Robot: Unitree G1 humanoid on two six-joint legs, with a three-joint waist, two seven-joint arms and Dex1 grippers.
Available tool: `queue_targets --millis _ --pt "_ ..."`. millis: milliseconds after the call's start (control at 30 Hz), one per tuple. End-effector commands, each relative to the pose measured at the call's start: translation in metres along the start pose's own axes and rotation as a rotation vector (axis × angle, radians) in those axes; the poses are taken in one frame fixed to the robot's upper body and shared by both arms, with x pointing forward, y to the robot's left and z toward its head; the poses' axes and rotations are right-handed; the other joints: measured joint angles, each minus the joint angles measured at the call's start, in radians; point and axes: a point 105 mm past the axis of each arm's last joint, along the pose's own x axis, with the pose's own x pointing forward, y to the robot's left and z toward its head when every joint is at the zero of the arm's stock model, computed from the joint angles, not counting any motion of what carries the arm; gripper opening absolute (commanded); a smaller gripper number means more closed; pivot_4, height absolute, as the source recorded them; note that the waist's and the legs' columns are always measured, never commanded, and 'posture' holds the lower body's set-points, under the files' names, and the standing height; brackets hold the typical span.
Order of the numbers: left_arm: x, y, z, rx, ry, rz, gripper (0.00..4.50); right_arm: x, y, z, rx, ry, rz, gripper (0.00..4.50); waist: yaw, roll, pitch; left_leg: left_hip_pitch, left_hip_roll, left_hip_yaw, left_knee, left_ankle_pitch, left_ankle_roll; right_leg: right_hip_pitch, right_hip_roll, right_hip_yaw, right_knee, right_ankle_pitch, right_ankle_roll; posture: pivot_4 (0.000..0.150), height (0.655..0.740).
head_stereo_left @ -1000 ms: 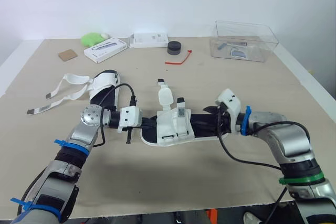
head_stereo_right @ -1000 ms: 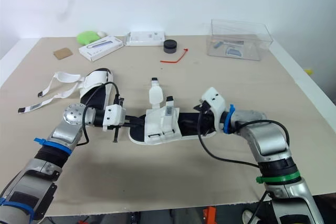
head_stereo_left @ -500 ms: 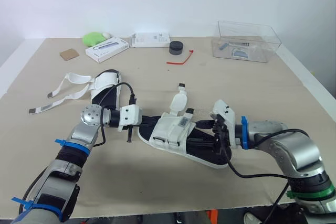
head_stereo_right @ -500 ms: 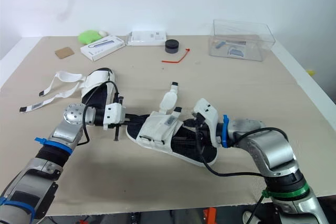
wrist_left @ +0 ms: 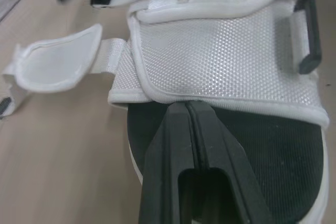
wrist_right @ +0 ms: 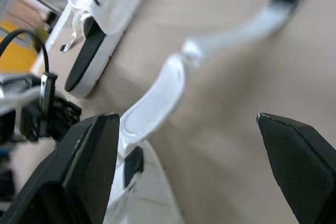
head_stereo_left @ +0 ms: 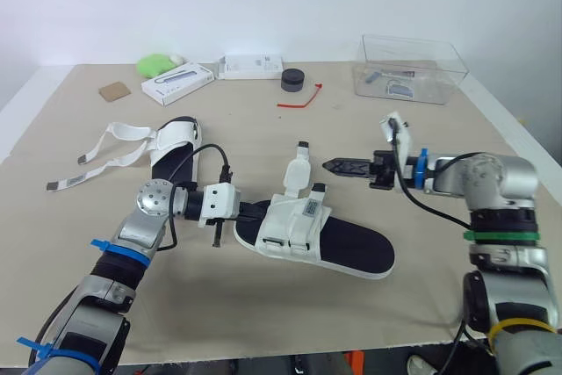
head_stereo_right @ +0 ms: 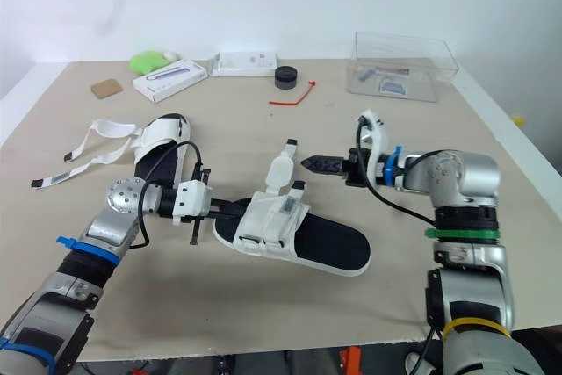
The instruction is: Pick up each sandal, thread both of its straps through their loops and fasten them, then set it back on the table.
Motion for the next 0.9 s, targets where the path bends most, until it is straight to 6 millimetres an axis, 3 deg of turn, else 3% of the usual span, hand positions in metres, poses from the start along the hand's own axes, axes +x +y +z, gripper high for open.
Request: queue_targets --millis 33,200,433,667,767,900 --pt "-0.002 0.000 0.006 0.023 -0.008 0.003 0.00 0.008 0.008 0.012 0.071 0.000 0.048 4.47 0.000 0.000 0.000 0.000 0.000 0.000 0.000 0.000 0.000 0.000 -0.001 0.000 0.000 0.000 0.000 0.150 0.7400" --pt "-0.002 -0.003 0.006 0.022 -0.004 0.011 0.00 0.036 0.011 0.016 0.211 -0.003 0.105 4.47 -0.004 0.000 0.000 0.000 -0.001 0.001 0.000 0.000 0.001 0.000 -0.001 0.001 -0.001 0.000 0.002 0.150 0.7400" --pt "-0.001 -0.005 0.006 0.024 0.001 0.019 0.00 0.076 0.021 0.031 0.207 -0.061 0.102 4.47 -0.015 0.000 0.000 0.000 -0.001 0.001 0.000 0.000 0.001 0.000 -0.001 0.000 0.000 0.001 0.002 0.150 0.7400" --pt "-0.003 -0.007 0.006 0.023 0.011 0.026 0.00 0.081 0.024 0.051 0.183 -0.148 0.082 4.47 -0.015 0.001 0.000 -0.001 -0.001 0.000 0.000 -0.001 0.000 0.000 -0.002 0.000 -0.001 0.001 0.002 0.150 0.7400" --pt "-0.003 -0.008 0.005 0.021 0.016 0.031 0.00 0.079 0.024 0.058 0.172 -0.173 0.071 3.70 -0.015 0.001 0.000 -0.001 -0.001 0.000 -0.001 -0.001 0.000 0.000 -0.002 0.000 -0.001 0.001 0.002 0.150 0.7400" --pt "-0.002 -0.008 0.004 0.020 0.014 0.034 0.00 0.076 0.021 0.058 0.123 -0.157 0.052 1.94 -0.015 0.001 0.000 -0.001 -0.001 0.000 -0.001 -0.001 0.000 0.000 -0.002 0.000 -0.001 0.001 0.002 0.150 0.7400"
